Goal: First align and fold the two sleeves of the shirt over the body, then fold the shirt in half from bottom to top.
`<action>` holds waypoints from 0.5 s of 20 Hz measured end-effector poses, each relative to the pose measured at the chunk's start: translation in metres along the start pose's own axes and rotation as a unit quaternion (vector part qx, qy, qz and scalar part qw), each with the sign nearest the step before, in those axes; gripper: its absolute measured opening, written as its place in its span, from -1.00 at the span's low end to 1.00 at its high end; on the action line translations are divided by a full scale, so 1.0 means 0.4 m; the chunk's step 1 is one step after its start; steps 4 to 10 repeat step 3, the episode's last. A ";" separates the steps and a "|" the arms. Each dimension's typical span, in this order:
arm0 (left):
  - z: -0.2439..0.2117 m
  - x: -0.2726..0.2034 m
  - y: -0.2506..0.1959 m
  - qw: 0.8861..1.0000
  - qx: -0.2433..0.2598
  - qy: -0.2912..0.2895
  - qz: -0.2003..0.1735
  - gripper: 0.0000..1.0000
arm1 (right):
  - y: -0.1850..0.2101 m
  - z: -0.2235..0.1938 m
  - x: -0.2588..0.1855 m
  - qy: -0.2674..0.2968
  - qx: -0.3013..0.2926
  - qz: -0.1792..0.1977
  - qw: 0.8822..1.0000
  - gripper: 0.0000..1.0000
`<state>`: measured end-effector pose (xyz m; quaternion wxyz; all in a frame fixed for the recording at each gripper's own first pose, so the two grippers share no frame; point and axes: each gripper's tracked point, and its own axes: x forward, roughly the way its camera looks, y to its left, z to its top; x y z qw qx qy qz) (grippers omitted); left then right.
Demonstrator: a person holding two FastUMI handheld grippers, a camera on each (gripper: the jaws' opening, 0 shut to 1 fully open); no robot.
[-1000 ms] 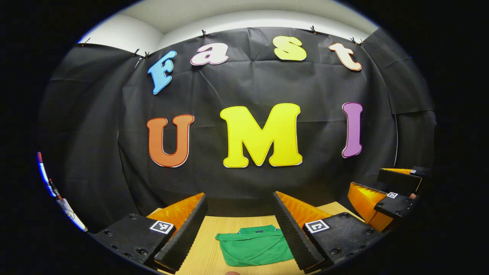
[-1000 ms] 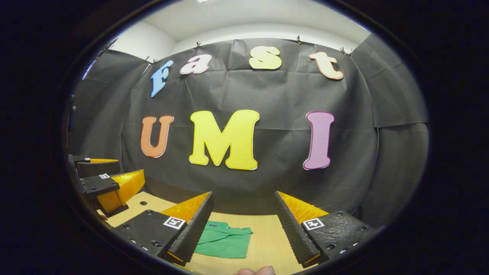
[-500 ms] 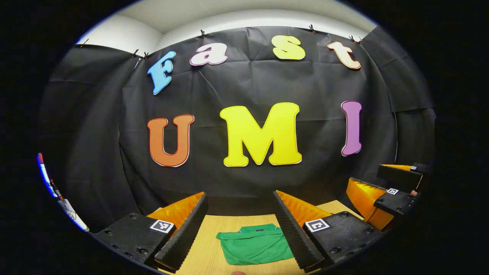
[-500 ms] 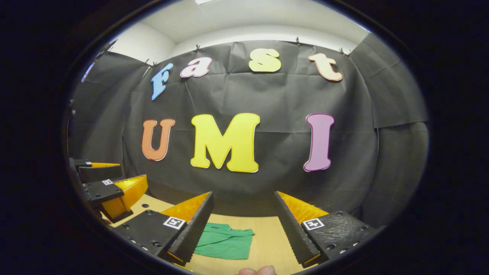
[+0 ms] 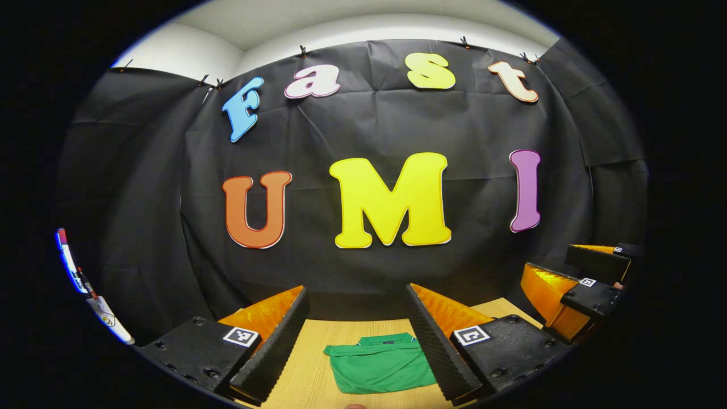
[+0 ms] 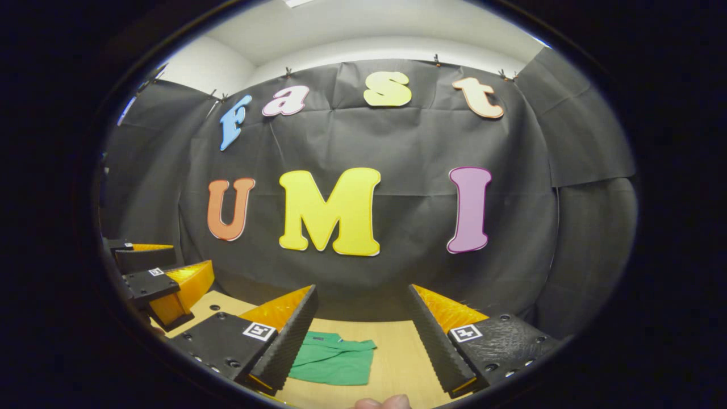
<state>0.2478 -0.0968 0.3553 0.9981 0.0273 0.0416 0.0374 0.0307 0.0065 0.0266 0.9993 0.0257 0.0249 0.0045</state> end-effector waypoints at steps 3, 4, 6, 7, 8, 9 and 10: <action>-0.001 -0.001 0.000 1.000 0.002 0.000 0.001 1.00 | -0.004 0.002 0.001 -0.001 0.001 -0.001 1.000 0.91; -0.001 -0.001 0.000 1.000 0.002 0.000 0.001 1.00 | -0.004 0.002 0.001 -0.001 0.001 -0.001 1.000 0.91; -0.001 -0.001 0.000 1.000 0.002 0.000 0.001 1.00 | -0.004 0.002 0.001 -0.001 0.001 -0.001 1.000 0.91; -0.001 -0.001 0.000 1.000 0.002 0.000 0.001 1.00 | -0.004 0.002 0.001 -0.001 0.001 -0.001 1.000 0.91; -0.001 -0.001 0.000 1.000 0.002 0.000 0.001 1.00 | -0.004 0.002 0.001 -0.001 0.001 -0.001 1.000 0.91; -0.001 -0.001 0.000 1.000 0.002 0.000 0.001 1.00 | -0.004 0.002 0.001 -0.001 0.001 -0.001 1.000 0.91; -0.001 -0.001 0.000 1.000 0.002 0.000 0.001 1.00 | -0.004 0.002 0.001 -0.001 0.001 -0.001 1.000 0.91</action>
